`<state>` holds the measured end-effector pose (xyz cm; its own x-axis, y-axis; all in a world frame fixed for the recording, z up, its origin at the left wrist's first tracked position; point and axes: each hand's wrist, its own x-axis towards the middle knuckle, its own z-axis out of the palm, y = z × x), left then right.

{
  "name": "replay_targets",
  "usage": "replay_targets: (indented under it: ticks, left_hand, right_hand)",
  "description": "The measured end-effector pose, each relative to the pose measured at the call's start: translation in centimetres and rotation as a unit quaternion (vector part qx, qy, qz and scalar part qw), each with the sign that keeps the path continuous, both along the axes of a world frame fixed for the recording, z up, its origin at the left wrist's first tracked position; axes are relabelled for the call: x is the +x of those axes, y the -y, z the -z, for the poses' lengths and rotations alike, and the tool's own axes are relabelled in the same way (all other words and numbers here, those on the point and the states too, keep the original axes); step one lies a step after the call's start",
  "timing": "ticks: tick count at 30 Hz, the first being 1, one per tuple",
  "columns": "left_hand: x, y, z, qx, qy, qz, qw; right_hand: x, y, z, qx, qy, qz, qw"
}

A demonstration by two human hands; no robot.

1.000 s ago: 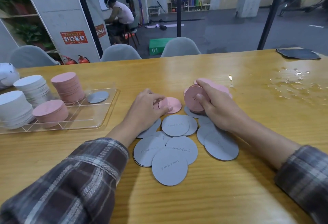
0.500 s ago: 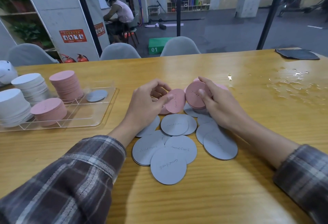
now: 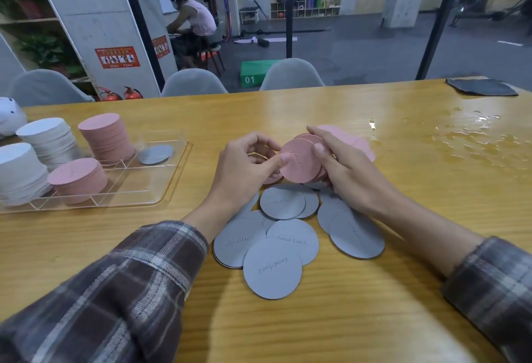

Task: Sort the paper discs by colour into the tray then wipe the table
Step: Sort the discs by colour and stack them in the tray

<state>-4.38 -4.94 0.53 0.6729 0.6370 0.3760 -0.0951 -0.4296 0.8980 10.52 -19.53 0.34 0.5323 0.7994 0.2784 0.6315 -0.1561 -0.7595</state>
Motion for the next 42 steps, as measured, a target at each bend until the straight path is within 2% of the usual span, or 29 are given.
replay_targets:
  ticks: [3, 8, 11, 13, 14, 16, 17, 23, 26, 31, 36, 42]
  left_hand:
    - [0.1, 0.5, -0.2, -0.006, -0.001, -0.015, 1.0]
    - [0.1, 0.6, -0.3, 0.005, -0.017, -0.006, 1.0]
    - [-0.4, -1.1, -0.1, 0.16, -0.051, -0.066, 0.983]
    - [-0.8, -2.8, 0.3, 0.256, -0.121, -0.108, 0.953]
    - [-0.9, -3.5, 0.6, 0.274, -0.176, -0.113, 0.939]
    - [-1.2, -4.2, 1.1, 0.266, -0.264, -0.101, 0.922]
    - [-1.3, -4.2, 1.1, 0.26, -0.277, -0.091, 0.921]
    - [-1.1, -4.0, 0.8, 0.247, -0.236, -0.073, 0.937]
    - [-1.0, -3.6, 0.6, 0.222, -0.177, -0.067, 0.957]
    - [-0.8, -3.1, -0.1, 0.094, -0.072, -0.013, 0.993]
    - [-0.7, -2.0, -0.7, 0.007, -0.014, 0.03, 0.999]
    - [0.2, -0.4, 0.1, 0.046, -0.019, 0.009, 0.999]
  right_hand:
    - [-0.4, 0.0, -0.2, -0.008, 0.002, -0.021, 1.0]
    - [-0.7, 0.1, -0.4, -0.036, 0.071, -0.032, 0.996]
    - [-0.3, 0.1, -0.4, -0.04, 0.108, -0.009, 0.993]
    - [0.3, 0.2, -0.4, -0.059, 0.138, 0.004, 0.989]
    - [0.5, 0.2, -0.3, -0.074, 0.148, 0.006, 0.986]
    - [0.6, 0.1, -0.2, -0.099, 0.156, 0.004, 0.983]
    - [0.7, 0.1, -0.1, -0.107, 0.157, 0.003, 0.982]
    - [0.8, 0.1, -0.1, -0.097, 0.147, 0.007, 0.984]
    - [1.0, 0.1, -0.1, -0.065, 0.12, 0.021, 0.99]
    - [1.2, 0.2, -0.3, -0.039, 0.079, 0.039, 0.995]
    - [1.0, 0.1, -0.3, -0.025, 0.048, 0.028, 0.998]
    - [0.4, -0.2, -0.1, -0.016, -0.019, -0.012, 1.0]
